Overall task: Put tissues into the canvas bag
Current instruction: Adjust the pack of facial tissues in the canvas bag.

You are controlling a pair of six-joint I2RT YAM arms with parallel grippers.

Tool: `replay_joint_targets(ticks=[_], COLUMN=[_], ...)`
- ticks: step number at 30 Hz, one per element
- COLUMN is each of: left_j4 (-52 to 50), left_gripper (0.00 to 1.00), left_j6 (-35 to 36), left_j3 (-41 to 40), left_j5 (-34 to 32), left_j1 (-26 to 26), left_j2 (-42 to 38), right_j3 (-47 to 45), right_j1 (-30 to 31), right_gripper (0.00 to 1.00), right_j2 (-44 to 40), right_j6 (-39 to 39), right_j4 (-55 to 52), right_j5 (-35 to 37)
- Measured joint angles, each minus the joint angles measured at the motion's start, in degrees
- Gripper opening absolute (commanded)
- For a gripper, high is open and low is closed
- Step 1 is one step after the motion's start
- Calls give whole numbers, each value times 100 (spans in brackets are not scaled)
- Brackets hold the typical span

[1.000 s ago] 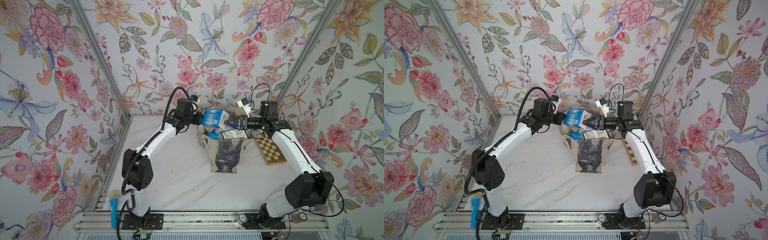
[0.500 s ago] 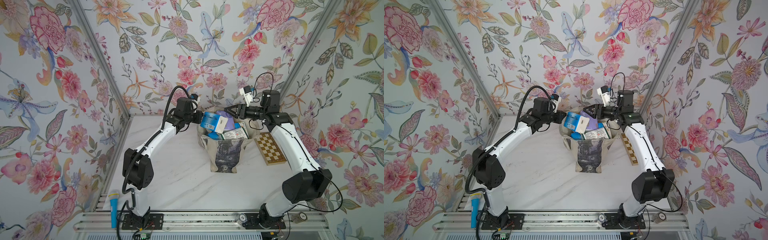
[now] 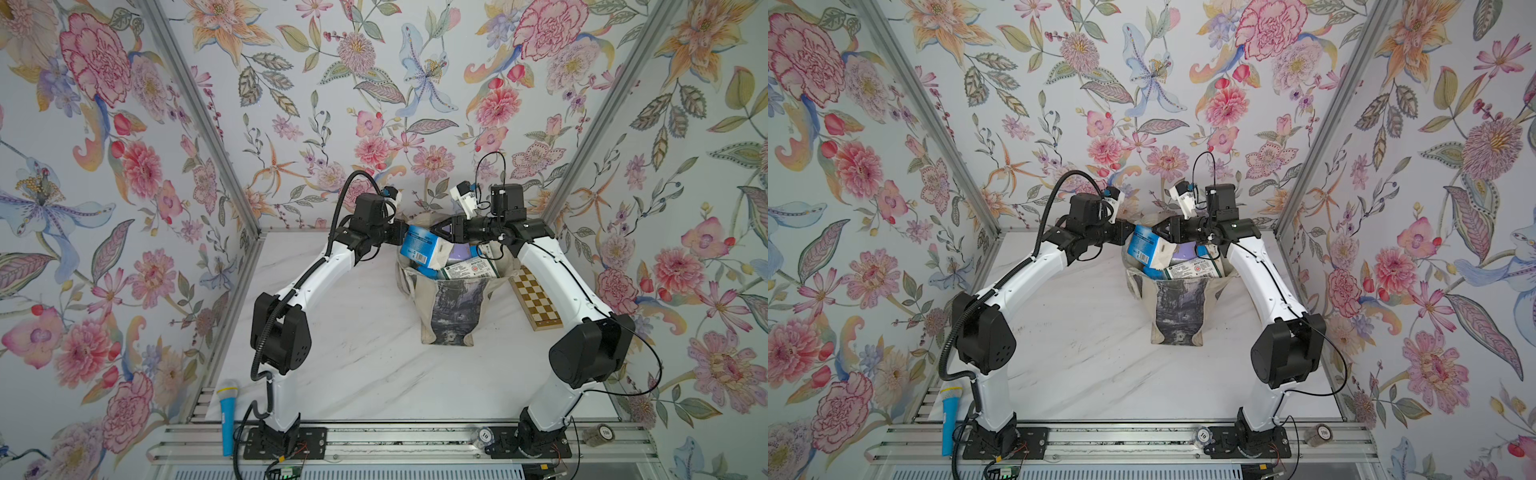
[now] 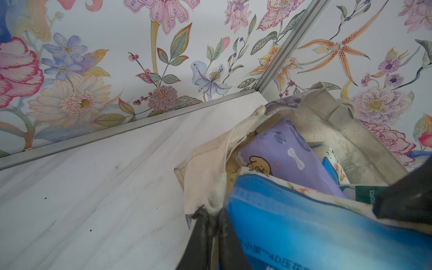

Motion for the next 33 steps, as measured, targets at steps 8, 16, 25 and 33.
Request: replay_joint_targets(ticks=[8,16,25,33], left_j4=[-111,-166,-166,-146], left_gripper=[13,13,18,42], left_j6=[0,0,0,9], left_j3=[192,232,245,245], left_j5=[22,22,17,-2], left_j1=[4,4,4,7], left_j2=[111,129,129,129], right_j3=[-9,-9,98,-46], right_j1=[422,531,278,203], right_gripper=[33,33,39,59], right_j2=[-155,-155,-149,-374], right_j6=[-708,-981,-898,-743], right_j4=[-839,-1270,-1482,-1071], right_j5=[350,516,782,431])
